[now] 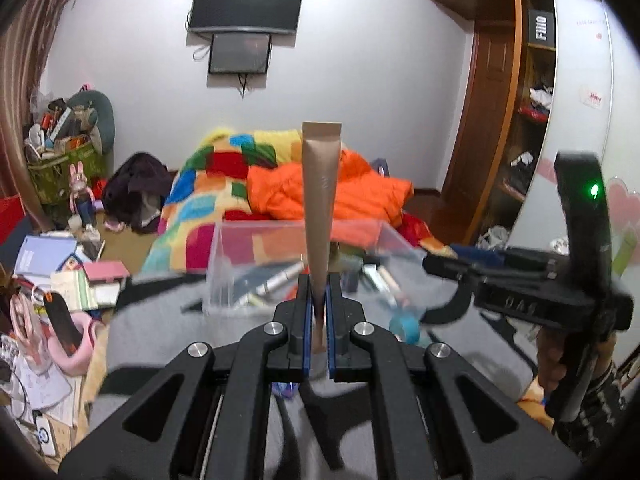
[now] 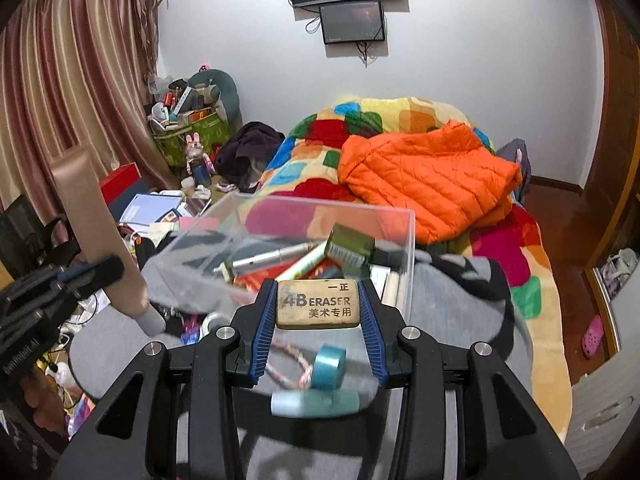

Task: Organize objects
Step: 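Carry beige tube and tan eraser into the clear box and open both tools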

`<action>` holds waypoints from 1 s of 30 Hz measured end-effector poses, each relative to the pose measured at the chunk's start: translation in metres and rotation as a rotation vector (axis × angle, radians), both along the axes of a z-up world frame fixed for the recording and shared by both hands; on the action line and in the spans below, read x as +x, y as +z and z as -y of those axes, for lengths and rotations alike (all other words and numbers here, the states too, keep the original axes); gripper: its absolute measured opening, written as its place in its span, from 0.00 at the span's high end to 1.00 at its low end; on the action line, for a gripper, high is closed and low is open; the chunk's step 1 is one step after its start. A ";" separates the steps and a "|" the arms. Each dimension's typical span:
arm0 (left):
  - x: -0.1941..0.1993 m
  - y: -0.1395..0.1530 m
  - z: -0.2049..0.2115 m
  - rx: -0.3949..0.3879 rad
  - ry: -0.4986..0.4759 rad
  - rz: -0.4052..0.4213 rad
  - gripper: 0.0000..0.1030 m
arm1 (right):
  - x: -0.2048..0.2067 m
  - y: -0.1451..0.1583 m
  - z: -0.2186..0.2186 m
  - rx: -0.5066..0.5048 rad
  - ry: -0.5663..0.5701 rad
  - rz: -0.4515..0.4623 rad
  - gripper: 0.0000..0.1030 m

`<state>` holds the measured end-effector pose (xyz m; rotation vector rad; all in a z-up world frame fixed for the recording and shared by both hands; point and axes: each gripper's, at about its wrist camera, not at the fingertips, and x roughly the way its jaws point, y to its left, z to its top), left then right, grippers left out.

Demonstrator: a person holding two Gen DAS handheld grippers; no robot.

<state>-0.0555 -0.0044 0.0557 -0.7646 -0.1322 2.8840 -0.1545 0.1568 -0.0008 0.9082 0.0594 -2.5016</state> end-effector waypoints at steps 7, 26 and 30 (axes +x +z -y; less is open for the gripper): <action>-0.036 0.012 0.006 -0.008 0.018 -0.010 0.95 | -0.023 0.004 0.009 -0.010 0.002 0.002 0.65; -0.110 -0.053 0.039 0.087 0.060 0.203 0.95 | -0.076 -0.057 0.048 0.071 0.010 0.181 0.64; -0.108 -0.057 0.042 0.087 0.064 0.226 0.94 | -0.074 -0.059 0.050 0.092 0.015 0.189 0.64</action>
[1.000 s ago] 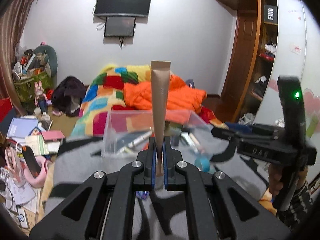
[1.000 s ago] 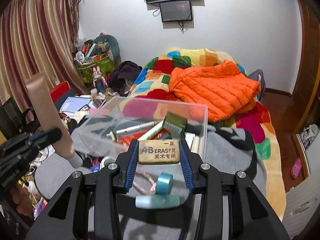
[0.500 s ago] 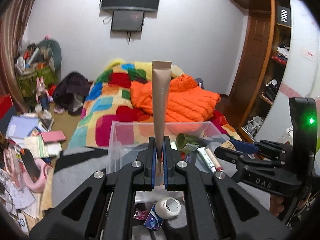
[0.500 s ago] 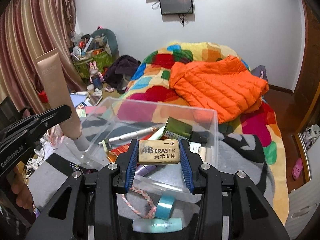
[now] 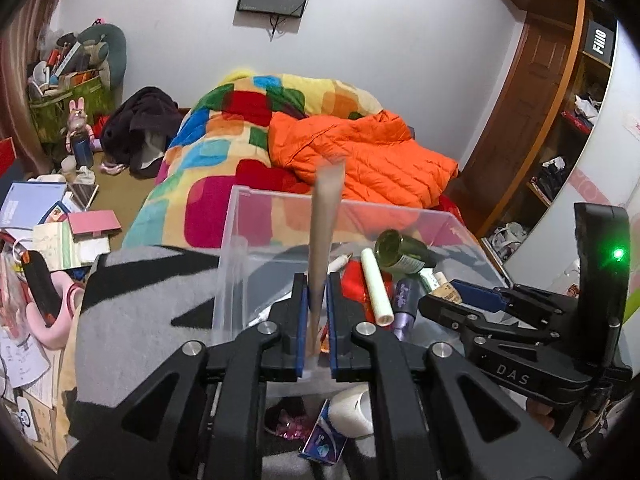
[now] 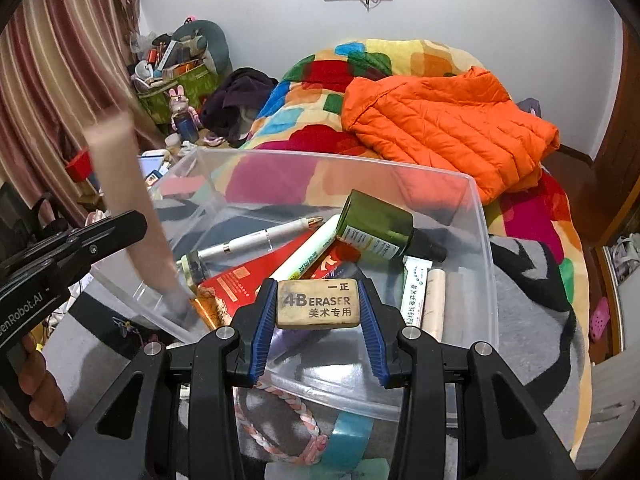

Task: Organize objects
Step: 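Carry beige tube and tan eraser into the clear box and open both tools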

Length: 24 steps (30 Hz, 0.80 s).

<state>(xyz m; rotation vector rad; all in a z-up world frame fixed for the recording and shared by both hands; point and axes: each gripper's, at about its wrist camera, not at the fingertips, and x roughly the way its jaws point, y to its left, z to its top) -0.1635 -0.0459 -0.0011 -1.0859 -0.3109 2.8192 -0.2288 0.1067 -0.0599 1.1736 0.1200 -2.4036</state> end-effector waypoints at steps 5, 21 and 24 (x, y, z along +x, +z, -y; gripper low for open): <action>0.015 0.008 -0.007 -0.033 -0.014 -0.032 0.93 | 0.006 0.010 -0.003 -0.006 0.008 -0.016 0.61; 0.073 0.034 -0.026 -0.139 -0.007 -0.131 0.45 | 0.057 0.038 -0.040 -0.026 -0.019 -0.112 0.51; 0.081 0.030 -0.030 -0.144 -0.012 -0.124 0.37 | 0.067 0.035 -0.046 -0.031 -0.027 -0.104 0.51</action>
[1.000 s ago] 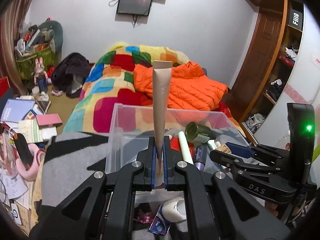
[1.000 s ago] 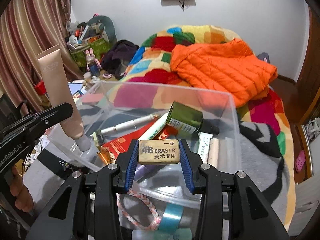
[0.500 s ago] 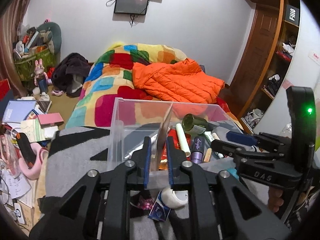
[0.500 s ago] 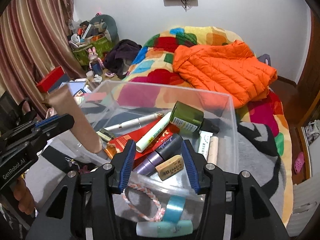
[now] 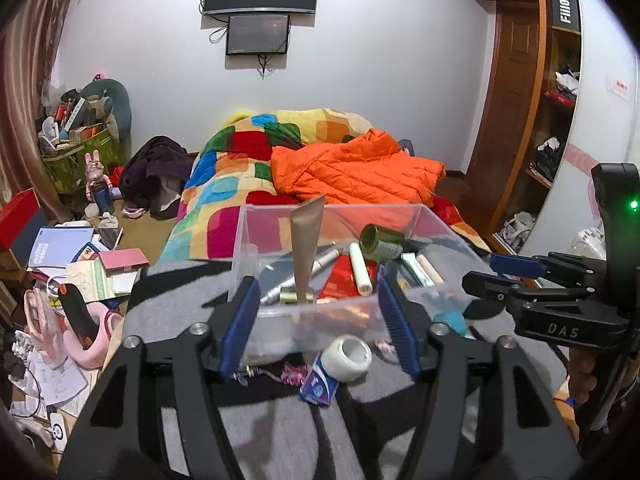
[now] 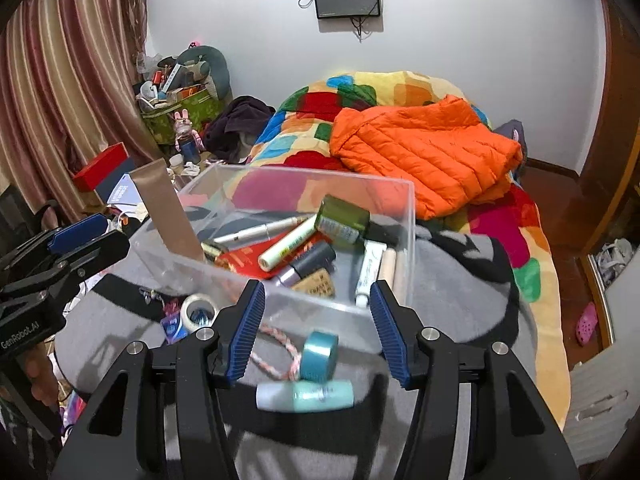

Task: Organize objects
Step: 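Carry beige tube and tan eraser into the clear box and open both tools, then grasp white tape roll with left tool while right tool grasps blue tape roll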

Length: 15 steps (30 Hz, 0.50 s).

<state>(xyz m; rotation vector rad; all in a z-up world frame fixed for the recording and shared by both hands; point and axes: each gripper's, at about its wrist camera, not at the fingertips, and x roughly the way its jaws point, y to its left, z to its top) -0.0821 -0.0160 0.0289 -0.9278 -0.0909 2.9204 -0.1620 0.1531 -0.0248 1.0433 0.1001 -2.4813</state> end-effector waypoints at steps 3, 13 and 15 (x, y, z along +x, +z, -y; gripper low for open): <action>0.007 -0.010 -0.005 -0.004 -0.010 0.024 0.32 | 0.005 -0.007 -0.004 0.002 -0.013 0.015 0.51; -0.003 -0.060 -0.021 -0.024 -0.059 0.165 0.32 | 0.009 -0.050 -0.022 -0.060 -0.064 0.147 0.51; -0.007 -0.067 -0.025 -0.026 -0.069 0.183 0.32 | 0.008 -0.056 -0.021 -0.058 -0.066 0.160 0.51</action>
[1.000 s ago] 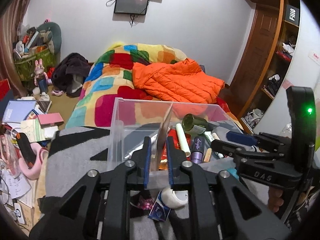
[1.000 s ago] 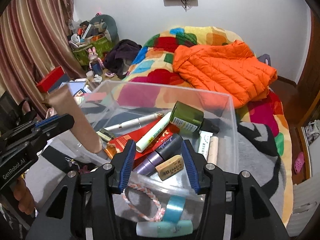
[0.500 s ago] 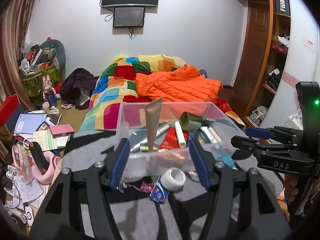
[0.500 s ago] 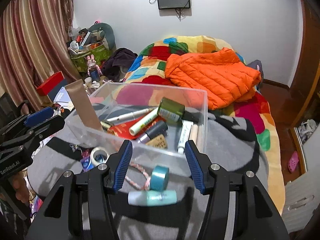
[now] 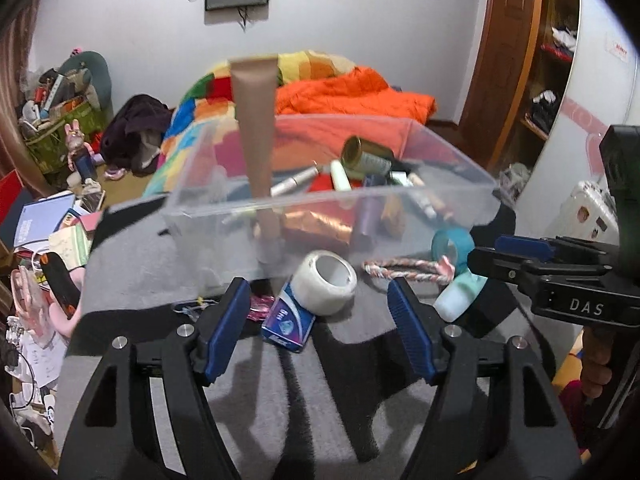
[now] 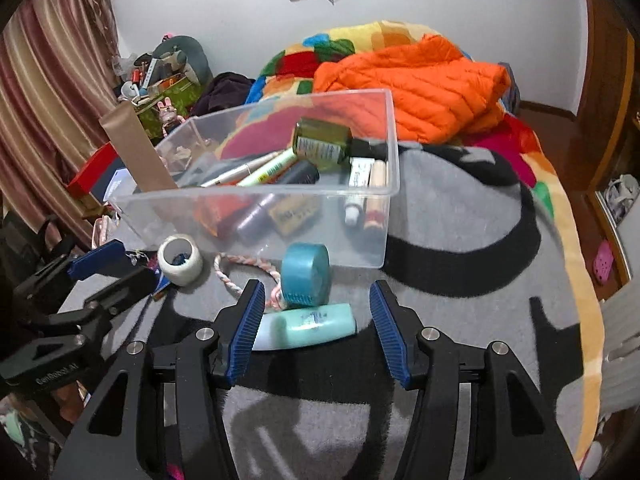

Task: Organize objects
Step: 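Grasp white tape roll with left tool while right tool grasps blue tape roll, then carry both tape rolls into the clear box and open both tools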

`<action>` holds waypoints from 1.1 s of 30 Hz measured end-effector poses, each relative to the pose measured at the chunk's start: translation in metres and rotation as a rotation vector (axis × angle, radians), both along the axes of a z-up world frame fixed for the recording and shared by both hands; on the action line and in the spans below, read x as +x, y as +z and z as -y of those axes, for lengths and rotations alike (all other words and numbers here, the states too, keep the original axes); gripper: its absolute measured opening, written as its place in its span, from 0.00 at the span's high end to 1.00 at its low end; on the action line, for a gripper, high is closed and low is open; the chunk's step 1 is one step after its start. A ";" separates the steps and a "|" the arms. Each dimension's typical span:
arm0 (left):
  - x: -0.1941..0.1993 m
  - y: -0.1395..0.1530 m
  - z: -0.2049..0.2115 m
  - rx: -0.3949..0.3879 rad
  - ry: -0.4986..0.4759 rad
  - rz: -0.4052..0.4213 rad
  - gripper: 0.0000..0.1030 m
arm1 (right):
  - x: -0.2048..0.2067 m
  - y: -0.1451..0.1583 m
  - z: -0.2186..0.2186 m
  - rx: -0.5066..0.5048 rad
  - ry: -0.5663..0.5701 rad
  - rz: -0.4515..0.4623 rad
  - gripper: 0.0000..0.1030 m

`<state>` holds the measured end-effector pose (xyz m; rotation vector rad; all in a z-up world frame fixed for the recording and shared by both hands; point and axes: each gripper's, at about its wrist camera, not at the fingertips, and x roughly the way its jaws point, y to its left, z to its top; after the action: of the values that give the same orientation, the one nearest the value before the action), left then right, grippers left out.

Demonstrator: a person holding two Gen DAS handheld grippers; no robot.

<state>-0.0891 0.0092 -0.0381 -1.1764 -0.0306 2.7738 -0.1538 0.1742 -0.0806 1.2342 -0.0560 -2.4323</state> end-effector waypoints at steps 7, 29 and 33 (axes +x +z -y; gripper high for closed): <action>-0.016 -0.010 -0.012 -0.043 -0.033 0.041 0.34 | -0.009 -0.002 0.012 0.005 0.007 -0.007 0.60; -0.002 0.001 0.002 0.040 -0.019 -0.001 0.62 | 0.000 0.007 0.006 -0.001 0.016 -0.045 0.84; 0.011 0.018 0.006 0.074 -0.014 -0.046 0.62 | 0.006 0.018 -0.001 -0.021 0.006 -0.062 0.84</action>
<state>-0.0784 0.0028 -0.0202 -1.0912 -0.1195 2.7606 -0.1475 0.1748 -0.0630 1.1480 -0.0597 -2.4569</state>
